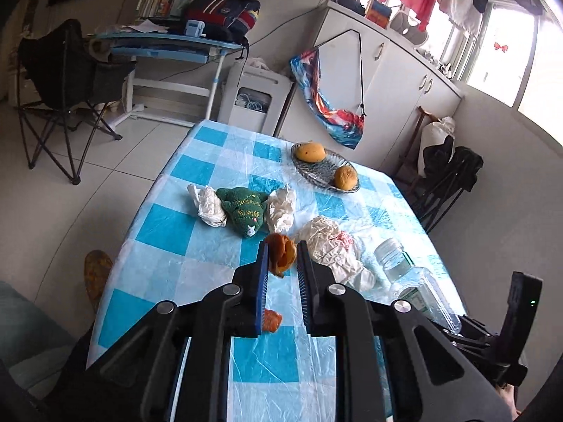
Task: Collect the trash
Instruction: 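Grasp a long orange peel with the left tool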
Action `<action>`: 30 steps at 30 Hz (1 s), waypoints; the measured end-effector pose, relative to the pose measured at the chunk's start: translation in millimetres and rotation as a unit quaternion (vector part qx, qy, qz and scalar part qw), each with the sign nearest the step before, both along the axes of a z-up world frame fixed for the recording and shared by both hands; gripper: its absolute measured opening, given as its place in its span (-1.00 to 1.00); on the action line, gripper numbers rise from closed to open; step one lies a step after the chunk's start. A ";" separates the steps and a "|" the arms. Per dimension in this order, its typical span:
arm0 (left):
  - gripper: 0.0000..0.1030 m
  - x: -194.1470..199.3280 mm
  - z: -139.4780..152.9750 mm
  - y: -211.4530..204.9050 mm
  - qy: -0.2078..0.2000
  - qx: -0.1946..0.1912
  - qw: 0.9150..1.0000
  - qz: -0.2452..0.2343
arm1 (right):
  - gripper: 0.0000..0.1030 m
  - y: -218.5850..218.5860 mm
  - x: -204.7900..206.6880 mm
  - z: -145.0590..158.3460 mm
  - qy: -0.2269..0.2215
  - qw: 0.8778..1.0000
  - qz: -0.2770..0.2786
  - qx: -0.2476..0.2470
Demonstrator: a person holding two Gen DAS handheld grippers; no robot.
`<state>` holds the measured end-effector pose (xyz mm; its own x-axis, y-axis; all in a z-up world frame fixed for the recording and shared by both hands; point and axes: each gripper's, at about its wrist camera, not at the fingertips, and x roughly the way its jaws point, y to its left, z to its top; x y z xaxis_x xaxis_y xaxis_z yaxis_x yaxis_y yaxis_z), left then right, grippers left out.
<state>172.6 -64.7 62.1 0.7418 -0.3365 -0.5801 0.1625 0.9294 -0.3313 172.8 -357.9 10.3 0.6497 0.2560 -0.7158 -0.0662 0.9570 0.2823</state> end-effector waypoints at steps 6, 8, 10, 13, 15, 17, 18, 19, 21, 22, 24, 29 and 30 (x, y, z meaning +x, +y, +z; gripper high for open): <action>-0.70 -33.9 -10.5 6.2 0.023 0.026 0.999 -0.001 | 0.09 3.2 -12.6 0.9 -0.005 1.000 0.004 -0.009; -0.70 -40.6 -22.5 9.5 0.044 0.033 0.998 -0.002 | 0.09 2.9 -15.6 0.9 -0.008 1.000 0.003 -0.007; -0.67 -43.9 -30.4 15.4 0.055 0.034 0.998 0.005 | 0.10 1.5 -17.8 -0.1 -0.009 1.000 0.002 -0.004; -0.17 -36.4 -32.5 19.2 0.064 0.037 0.997 0.010 | 0.14 0.0 -19.2 -4.7 -0.004 1.000 0.001 0.001; 0.05 -26.3 -28.0 17.9 0.057 0.048 0.997 0.017 | 0.19 -0.4 -18.9 -7.0 -0.003 1.000 0.000 0.002; 0.16 -10.1 -25.5 12.2 0.056 0.065 0.996 0.019 | 0.20 -0.9 -17.5 -7.5 -0.004 1.000 -0.002 0.002; 0.23 -0.6 -26.1 9.0 0.059 0.072 0.996 0.020 | 0.21 -1.0 -16.8 -7.8 -0.005 1.000 -0.003 0.001; 0.24 9.2 -28.1 5.3 0.061 0.080 0.995 0.022 | 0.21 -1.1 -15.8 -8.2 -0.005 1.000 -0.004 0.001; 0.25 30.4 -34.0 -3.9 0.072 0.102 0.992 0.019 | 0.22 -1.0 -13.8 -8.8 -0.005 1.000 -0.005 0.000; 0.25 38.6 -38.7 -8.8 0.079 0.113 0.990 0.016 | 0.22 -0.6 -13.3 -8.8 -0.006 1.000 -0.005 -0.002; 0.25 52.9 -48.2 -18.5 0.091 0.138 0.986 0.010 | 0.22 2.0 -11.2 -8.4 -0.008 1.000 -0.004 -0.010; -0.20 70.5 -66.2 -30.9 0.108 0.183 0.977 0.005 | 0.22 12.3 -5.3 -6.3 -0.011 0.999 0.003 -0.043; -0.50 71.6 -66.1 -30.7 0.108 0.184 0.977 0.003 | 0.20 13.9 -4.3 -7.5 -0.007 0.999 0.005 -0.049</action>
